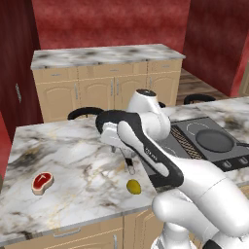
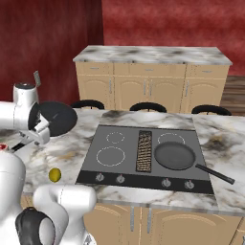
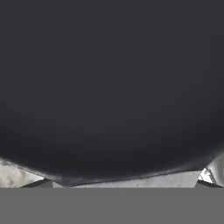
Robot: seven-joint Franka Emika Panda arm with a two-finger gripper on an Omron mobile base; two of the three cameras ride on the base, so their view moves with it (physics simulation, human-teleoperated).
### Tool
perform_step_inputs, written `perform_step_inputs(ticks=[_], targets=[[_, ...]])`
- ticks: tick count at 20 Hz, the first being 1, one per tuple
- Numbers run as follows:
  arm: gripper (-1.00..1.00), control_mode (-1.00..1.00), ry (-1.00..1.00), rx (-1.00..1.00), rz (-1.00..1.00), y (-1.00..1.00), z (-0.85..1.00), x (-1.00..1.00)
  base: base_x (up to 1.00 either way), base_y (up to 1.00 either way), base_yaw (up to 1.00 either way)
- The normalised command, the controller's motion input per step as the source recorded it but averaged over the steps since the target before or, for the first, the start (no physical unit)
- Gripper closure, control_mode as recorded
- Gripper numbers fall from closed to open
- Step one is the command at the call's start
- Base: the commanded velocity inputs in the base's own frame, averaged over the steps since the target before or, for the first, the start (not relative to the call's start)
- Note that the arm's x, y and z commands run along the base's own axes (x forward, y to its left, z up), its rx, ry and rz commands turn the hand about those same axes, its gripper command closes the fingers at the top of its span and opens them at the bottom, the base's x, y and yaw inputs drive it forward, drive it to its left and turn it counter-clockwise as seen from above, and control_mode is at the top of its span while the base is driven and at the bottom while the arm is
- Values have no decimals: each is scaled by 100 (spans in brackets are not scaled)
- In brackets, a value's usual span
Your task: Place both pans onto different burners. Then place the lemon and the steak on different pans.
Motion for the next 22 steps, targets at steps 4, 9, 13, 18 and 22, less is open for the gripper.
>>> perform_step_inputs(ticks=[4, 9, 13, 18, 22], targets=[[100, -100, 7, 0, 0, -69, 12, -31, 0, 0, 0], [100, -100, 8, 0, 0, -63, 0, -13, 0, 0, 0], [100, -100, 4, 0, 0, -29, 0, 0, 0, 0, 0], [100, -100, 8, 0, 0, -6, 0, 11, 0, 0, 0], [100, -100, 7, 0, 0, -4, 0, 9, 0, 0, 0]])
